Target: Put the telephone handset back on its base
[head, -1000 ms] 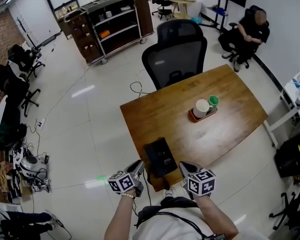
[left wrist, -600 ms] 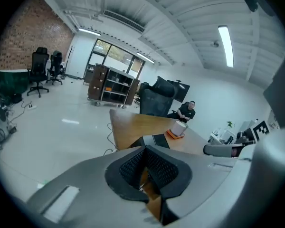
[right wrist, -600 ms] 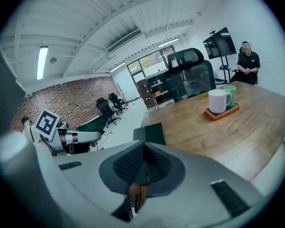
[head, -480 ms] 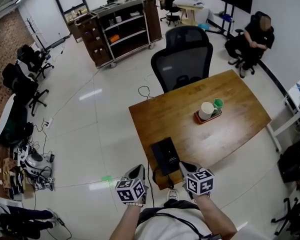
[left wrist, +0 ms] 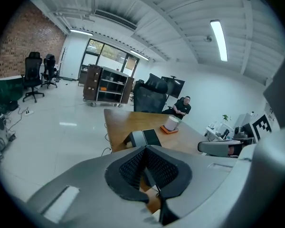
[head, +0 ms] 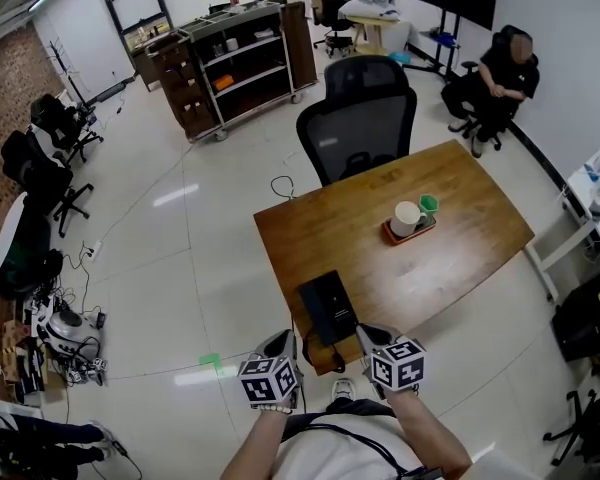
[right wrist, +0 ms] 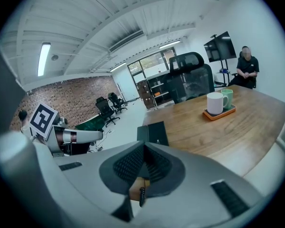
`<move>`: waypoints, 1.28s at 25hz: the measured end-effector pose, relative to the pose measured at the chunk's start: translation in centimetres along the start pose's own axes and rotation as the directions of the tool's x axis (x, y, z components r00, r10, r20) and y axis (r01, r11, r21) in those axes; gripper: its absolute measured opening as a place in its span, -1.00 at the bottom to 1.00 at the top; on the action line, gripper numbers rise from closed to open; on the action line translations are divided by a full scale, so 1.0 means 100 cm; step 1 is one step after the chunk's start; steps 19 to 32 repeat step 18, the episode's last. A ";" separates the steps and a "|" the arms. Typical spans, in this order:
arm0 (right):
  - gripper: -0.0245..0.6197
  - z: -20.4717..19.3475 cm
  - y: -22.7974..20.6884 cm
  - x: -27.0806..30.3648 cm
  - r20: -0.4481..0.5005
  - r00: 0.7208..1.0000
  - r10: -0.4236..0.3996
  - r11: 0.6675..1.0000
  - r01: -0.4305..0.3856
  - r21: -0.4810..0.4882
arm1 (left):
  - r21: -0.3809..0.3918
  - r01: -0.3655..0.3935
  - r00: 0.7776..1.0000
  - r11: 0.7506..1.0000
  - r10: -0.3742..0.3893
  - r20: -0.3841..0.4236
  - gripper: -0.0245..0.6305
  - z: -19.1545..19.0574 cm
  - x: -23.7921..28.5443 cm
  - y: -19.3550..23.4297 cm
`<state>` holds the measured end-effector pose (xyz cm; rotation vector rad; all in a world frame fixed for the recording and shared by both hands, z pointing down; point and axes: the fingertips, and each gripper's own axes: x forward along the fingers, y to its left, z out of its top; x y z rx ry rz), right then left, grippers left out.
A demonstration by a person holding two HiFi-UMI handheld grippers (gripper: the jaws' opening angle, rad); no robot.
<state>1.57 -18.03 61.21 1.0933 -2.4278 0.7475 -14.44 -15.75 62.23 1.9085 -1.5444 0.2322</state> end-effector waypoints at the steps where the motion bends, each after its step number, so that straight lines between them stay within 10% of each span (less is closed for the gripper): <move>1: -0.91 0.000 0.001 -0.001 0.002 1.000 -0.001 1.000 0.001 0.000 | 0.005 -0.004 1.000 1.000 0.004 -0.001 -0.92 0.000 0.000 -0.001; 32: -0.91 0.000 0.003 -0.011 0.021 1.000 0.005 1.000 -0.005 0.001 | 0.005 -0.011 1.000 1.000 0.011 -0.001 -0.92 -0.003 -0.004 -0.010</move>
